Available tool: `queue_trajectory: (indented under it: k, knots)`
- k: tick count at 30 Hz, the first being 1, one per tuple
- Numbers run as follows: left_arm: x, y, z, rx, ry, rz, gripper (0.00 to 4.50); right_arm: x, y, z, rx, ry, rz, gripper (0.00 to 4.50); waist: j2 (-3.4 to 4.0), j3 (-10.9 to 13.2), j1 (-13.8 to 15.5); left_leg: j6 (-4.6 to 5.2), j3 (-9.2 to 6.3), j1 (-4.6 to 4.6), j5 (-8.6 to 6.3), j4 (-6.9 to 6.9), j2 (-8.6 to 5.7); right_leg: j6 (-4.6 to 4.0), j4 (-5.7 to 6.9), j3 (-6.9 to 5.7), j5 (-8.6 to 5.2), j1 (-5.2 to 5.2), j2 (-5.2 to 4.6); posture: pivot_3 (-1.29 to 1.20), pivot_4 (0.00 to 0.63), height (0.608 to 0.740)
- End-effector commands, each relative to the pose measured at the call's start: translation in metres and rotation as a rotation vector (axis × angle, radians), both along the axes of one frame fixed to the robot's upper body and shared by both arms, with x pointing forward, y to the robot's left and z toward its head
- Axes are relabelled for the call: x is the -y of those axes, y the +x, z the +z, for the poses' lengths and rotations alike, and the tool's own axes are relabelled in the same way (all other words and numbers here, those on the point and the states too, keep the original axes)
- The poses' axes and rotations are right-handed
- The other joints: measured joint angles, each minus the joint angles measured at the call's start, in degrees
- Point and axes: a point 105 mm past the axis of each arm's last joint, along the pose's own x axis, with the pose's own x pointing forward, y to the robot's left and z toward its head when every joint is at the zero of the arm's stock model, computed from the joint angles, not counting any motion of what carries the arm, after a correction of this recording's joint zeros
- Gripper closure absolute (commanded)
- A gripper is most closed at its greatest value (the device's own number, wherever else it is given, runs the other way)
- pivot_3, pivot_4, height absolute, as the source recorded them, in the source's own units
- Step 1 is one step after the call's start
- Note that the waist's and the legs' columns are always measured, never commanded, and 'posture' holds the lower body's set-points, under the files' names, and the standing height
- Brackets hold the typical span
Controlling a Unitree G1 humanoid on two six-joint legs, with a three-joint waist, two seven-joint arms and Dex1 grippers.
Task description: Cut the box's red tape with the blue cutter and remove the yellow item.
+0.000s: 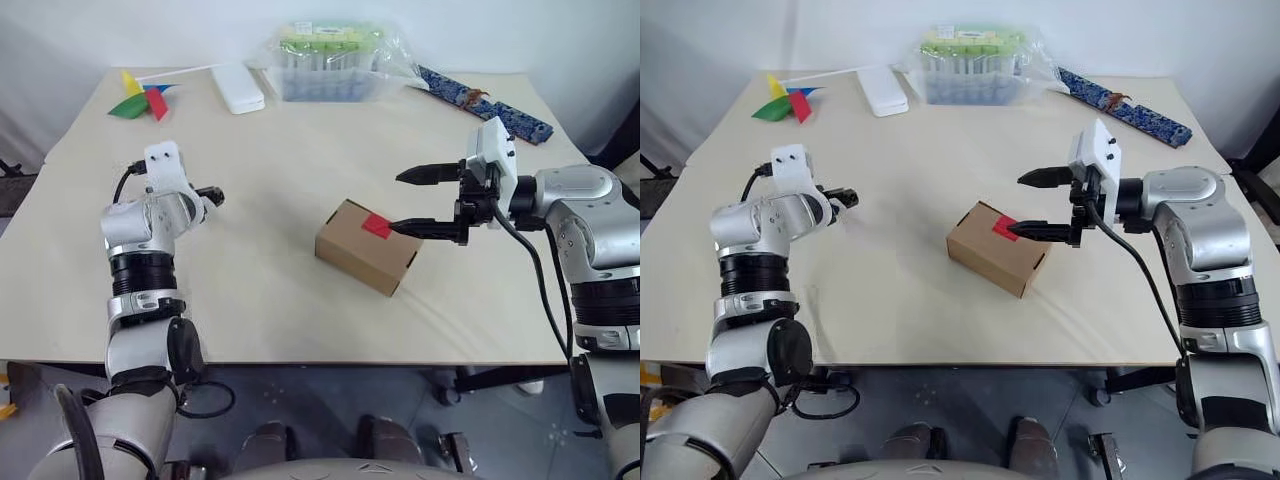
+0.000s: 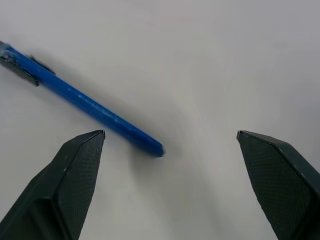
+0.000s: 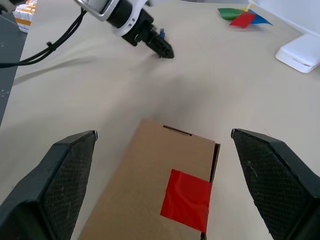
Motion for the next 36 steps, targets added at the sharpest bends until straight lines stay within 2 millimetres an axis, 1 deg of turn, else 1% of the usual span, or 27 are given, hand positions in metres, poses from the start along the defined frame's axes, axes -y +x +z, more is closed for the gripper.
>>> queue_trajectory:
  k: [1, 3, 8, 11, 18, 21, 23, 25, 27, 29, 33, 36]
  knots:
    - [-0.001, 0.001, 0.023, 0.067, 0.017, -0.004, 0.02, 0.001, -0.005, 0.013, 0.05, 0.006, 0.006, 0.0, 0.0, 0.0, -0.2, 0.0, 0.0, -0.01, 0.0, -0.01, 0.0, 0.0, -0.01, -0.02, 0.0, 0.0, 0.0, 0.0, 0.15, 0.74]
    - [-0.001, -0.001, 0.024, 0.075, 0.016, 0.008, 0.02, 0.002, -0.005, 0.013, 0.05, 0.007, 0.003, 0.0, -0.01, 0.0, -0.3, 0.0, -0.01, -0.06, 0.0, 0.0, 0.0, 0.01, -0.01, -0.02, 0.0, -0.04, 0.0, 0.0, 0.15, 0.74]
    - [0.0, -0.004, 0.019, 0.084, -0.031, 0.081, 0.02, 0.003, -0.007, 0.012, 0.047, 0.007, -0.004, 0.0, -0.02, 0.0, -0.5, 0.01, -0.09, -0.11, 0.0, 0.01, 0.0, 0.02, 0.0, -0.03, 0.01, -0.05, 0.0, 0.0, 0.15, 0.74]
    - [0.0, 0.002, 0.013, 0.09, -0.041, 0.119, 0.02, 0.002, -0.007, 0.01, 0.041, 0.006, 0.0, 0.0, -0.03, 0.0, -0.5, 0.01, -0.09, -0.11, 0.01, 0.02, -0.01, 0.03, 0.0, -0.03, 0.01, -0.05, 0.0, 0.0, 0.15, 0.74]
    - [-0.007, 0.011, 0.012, 0.101, -0.063, 0.239, 0.02, 0.001, -0.007, 0.012, 0.043, 0.008, 0.001, 0.0, -0.08, 0.0, -0.6, 0.01, -0.09, -0.11, 0.01, 0.02, 0.0, 0.03, -0.02, -0.05, 0.01, -0.05, 0.0, 0.0, 0.15, 0.74]
    - [-0.009, 0.014, 0.002, 0.081, -0.081, 0.272, 0.02, 0.001, -0.008, 0.011, 0.041, 0.007, 0.0, 0.0, -0.08, 0.0, -0.6, 0.01, -0.09, -0.11, 0.01, 0.02, -0.01, 0.03, -0.02, -0.05, 0.01, -0.05, 0.0, 0.0, 0.15, 0.74]
    - [-0.007, 0.017, 0.0, 0.082, -0.074, 0.267, 0.02, 0.0, -0.007, 0.011, 0.04, 0.007, -0.001, 0.0, -0.08, 0.0, -0.6, 0.01, -0.09, -0.11, 0.01, 0.02, -0.01, 0.03, -0.01, -0.06, 0.01, -0.05, 0.0, 0.0, 0.15, 0.74]
    - [-0.002, 0.022, 0.005, 0.106, -0.049, 0.23, 0.02, 0.001, -0.007, 0.011, 0.041, 0.004, -0.003, 0.0, -0.09, 0.1, -0.6, 0.01, -0.08, -0.12, 0.01, 0.02, -0.01, 0.03, -0.02, -0.07, 0.01, -0.05, 0.0, 0.0, 0.15, 0.74]
    - [0.014, 0.028, 0.019, 0.147, -0.05, 0.16, 0.02, 0.001, -0.007, 0.011, 0.04, 0.004, -0.004, 0.0, -0.1, 0.1, -0.5, 0.01, -0.08, -0.12, 0.01, 0.02, -0.02, 0.03, -0.01, -0.07, 0.01, -0.05, 0.0, 0.0, 0.15, 0.74]
    - [0.024, 0.031, 0.027, 0.164, -0.052, 0.117, 0.02, 0.001, -0.007, 0.012, 0.04, 0.005, -0.005, 0.0, -0.16, 0.1, -0.4, 0.02, -0.08, -0.14, 0.01, 0.03, -0.03, 0.03, -0.02, -0.07, 0.01, -0.05, 0.0, 0.0, 0.15, 0.74]
    - [0.036, 0.036, 0.037, 0.193, -0.069, 0.081, 0.02, 0.002, -0.007, 0.011, 0.041, 0.006, -0.009, 0.0, -0.16, 0.1, -0.7, 0.02, -0.09, -0.15, 0.01, 0.01, -0.03, 0.04, -0.05, -0.09, 0.02, -0.06, 0.0, 0.0, 0.15, 0.74]
    - [0.035, 0.038, 0.035, 0.188, -0.072, 0.092, 0.02, 0.002, -0.006, 0.011, 0.041, 0.008, -0.011, 0.0, -0.16, 0.1, -0.8, 0.02, -0.09, -0.15, 0.01, 0.0, -0.03, 0.04, -0.04, -0.11, 0.02, -0.06, 0.01, 0.0, 0.15, 0.74]
